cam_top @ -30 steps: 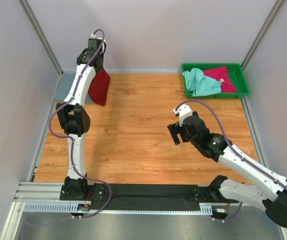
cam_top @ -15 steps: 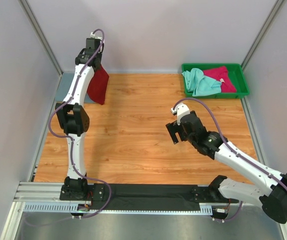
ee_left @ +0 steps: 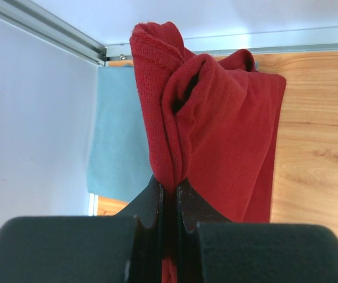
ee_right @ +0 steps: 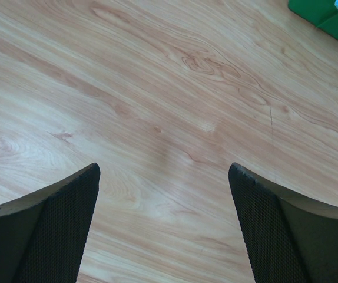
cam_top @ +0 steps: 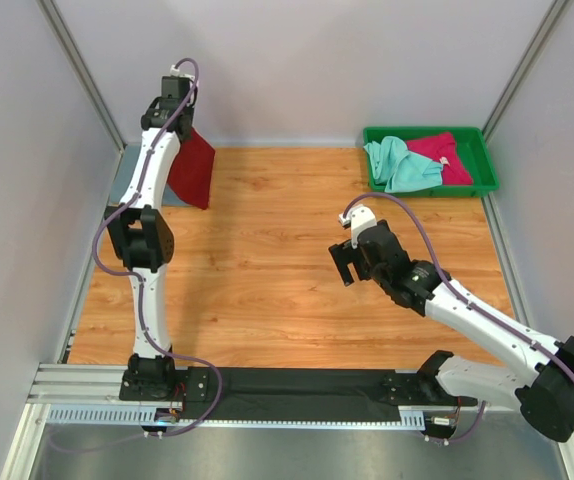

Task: Fold and stack the t-shirts
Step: Neatly place the folded tshirt to the corner

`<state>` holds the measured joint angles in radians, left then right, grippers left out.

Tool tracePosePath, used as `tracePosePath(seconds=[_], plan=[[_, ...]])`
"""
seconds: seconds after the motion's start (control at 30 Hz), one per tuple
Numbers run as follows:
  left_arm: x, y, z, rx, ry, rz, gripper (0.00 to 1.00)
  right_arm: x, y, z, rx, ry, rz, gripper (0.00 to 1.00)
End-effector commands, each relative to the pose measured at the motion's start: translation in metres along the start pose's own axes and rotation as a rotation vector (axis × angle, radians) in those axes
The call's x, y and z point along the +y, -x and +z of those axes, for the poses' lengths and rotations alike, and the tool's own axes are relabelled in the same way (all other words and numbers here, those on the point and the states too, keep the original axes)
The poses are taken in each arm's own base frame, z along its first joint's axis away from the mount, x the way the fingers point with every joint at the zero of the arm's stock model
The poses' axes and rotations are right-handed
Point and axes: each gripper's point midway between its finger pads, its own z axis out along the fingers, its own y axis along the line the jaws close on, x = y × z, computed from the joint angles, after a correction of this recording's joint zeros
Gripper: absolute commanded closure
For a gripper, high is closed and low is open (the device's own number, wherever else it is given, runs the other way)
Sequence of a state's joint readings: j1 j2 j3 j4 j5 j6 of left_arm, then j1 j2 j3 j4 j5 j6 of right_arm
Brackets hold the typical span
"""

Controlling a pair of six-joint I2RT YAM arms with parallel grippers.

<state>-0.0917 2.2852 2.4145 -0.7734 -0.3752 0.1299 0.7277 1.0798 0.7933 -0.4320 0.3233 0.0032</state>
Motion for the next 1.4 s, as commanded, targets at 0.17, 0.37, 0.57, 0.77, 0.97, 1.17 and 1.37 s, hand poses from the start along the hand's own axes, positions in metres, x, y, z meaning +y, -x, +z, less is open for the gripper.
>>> tracePosePath(seconds=[0.17, 0.37, 0.57, 0.77, 0.97, 1.17, 1.37], plan=[[0.043, 0.040, -0.040, -0.125, 0.062, -0.042, 1.00, 0.001, 0.029, 0.000, -0.081, 0.002, 0.052, 0.09], [0.047, 0.038, -0.034, -0.125, 0.063, -0.043, 1.00, 0.002, 0.032, 0.002, -0.082, 0.004, 0.050, 0.08], [0.050, 0.030, -0.015, -0.108, 0.046, -0.060, 1.00, 0.002, 0.027, 0.005, -0.062, 0.003, 0.041, 0.08], [0.066, 0.023, 0.002, -0.102, 0.047, -0.091, 1.00, 0.007, 0.026, 0.015, -0.037, 0.014, 0.045, 0.08], [0.071, 0.011, 0.027, -0.084, 0.016, -0.128, 1.00, 0.014, 0.035, 0.029, -0.023, 0.031, 0.040, 0.08], [0.073, -0.008, 0.061, -0.059, -0.006, -0.168, 1.00, 0.020, 0.039, 0.041, 0.009, 0.042, 0.046, 0.08], [0.090, -0.040, 0.092, 0.000, 0.095, -0.183, 0.99, 0.029, 0.038, 0.053, 0.057, 0.062, 0.077, 0.08]])
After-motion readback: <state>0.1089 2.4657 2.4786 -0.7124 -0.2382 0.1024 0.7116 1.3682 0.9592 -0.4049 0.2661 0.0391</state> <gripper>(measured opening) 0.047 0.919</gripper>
